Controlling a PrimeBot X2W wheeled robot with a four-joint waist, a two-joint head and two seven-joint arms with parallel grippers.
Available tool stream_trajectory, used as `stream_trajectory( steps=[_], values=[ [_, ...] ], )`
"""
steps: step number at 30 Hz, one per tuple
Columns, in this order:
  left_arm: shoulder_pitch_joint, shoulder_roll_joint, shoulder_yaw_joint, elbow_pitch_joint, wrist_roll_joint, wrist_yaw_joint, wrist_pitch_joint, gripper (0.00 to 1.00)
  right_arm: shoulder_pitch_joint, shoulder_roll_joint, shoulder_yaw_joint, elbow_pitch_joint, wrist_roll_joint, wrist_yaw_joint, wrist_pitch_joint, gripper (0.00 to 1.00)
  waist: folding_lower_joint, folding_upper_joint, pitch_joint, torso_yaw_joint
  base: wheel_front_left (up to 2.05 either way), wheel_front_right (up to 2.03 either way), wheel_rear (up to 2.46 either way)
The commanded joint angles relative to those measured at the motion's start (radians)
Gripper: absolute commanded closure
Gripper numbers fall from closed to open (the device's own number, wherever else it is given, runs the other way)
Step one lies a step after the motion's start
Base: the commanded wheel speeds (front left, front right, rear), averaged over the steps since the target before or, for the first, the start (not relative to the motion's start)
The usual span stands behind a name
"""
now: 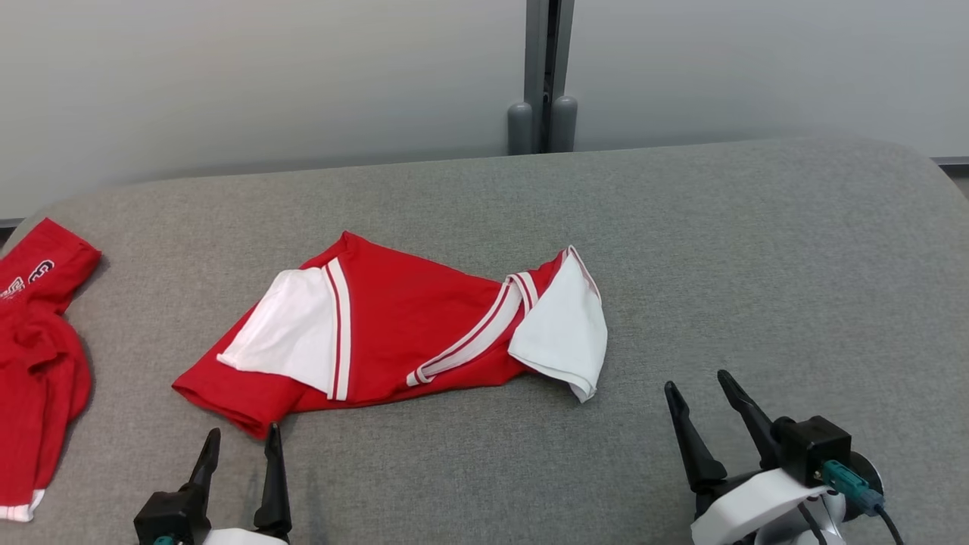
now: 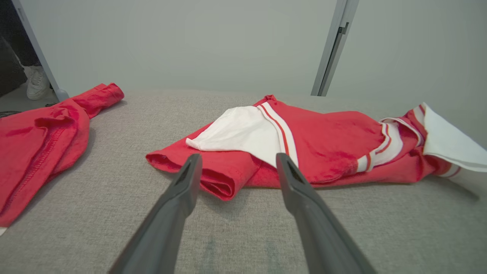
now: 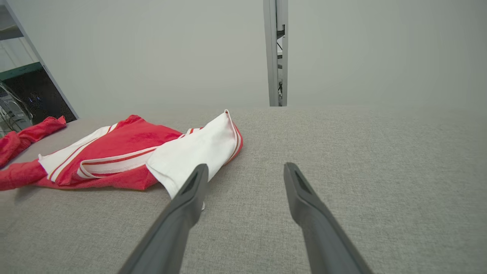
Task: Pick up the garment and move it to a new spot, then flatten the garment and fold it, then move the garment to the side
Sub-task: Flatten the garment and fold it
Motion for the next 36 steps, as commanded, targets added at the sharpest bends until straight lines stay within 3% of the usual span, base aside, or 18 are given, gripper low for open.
stream_trajectory(
  steps=[1,10,18,29,30,31,33,36],
  values=[
    [-0.022,0.004,-0.007,0.002,-0.009,-0.002,-0.002,0.0,-0.013,-0.007,0.016,-0.004,-0.003,0.0,0.0,0.0,-0.0001,0.0,0.016,0.022,0.0,0.0,0.0],
    [-0.044,0.003,-0.057,0.012,-0.022,-0.005,-0.002,0.0,-0.087,-0.02,0.111,0.015,-0.009,0.0,0.0,0.0,-0.0001,0.0,0.068,0.113,0.0,0.0,0.0],
    [-0.063,0.003,-0.092,0.026,-0.042,-0.008,-0.002,0.0,-0.189,-0.044,0.196,0.126,-0.071,0.0,0.0,0.0,-0.0001,0.0,0.106,0.203,0.0,0.0,0.0],
    [-0.077,0.003,-0.122,0.019,-0.067,0.003,-0.002,0.0,-0.278,-0.038,0.128,0.279,-0.188,0.0,0.0,0.0,-0.0001,0.0,0.151,0.247,0.0,0.0,0.0],
    [-0.079,0.004,-0.125,0.017,-0.068,0.005,-0.002,0.0,-0.281,-0.037,0.121,0.285,-0.194,0.0,0.0,0.16,-0.0001,0.0,0.156,0.248,0.0,0.0,0.0],
    [-0.081,0.003,-0.127,0.016,-0.071,0.007,-0.002,0.0,-0.285,-0.035,0.11,0.29,-0.198,0.0,0.0,0.54,-0.0001,0.0,0.159,0.248,0.0,0.0,0.0],
    [-0.083,0.004,-0.132,0.015,-0.073,0.011,-0.002,0.0,-0.289,-0.03,0.088,0.279,-0.202,0.0,0.0,1.0,-0.0001,0.0,0.164,0.246,0.0,0.0,0.0],
    [-0.087,0.004,-0.136,0.016,-0.078,0.011,-0.002,0.0,-0.282,-0.021,0.064,0.227,-0.179,0.0,0.0,1.0,-0.0001,0.0,0.165,0.24,0.0,0.0,0.0]
  ],
)
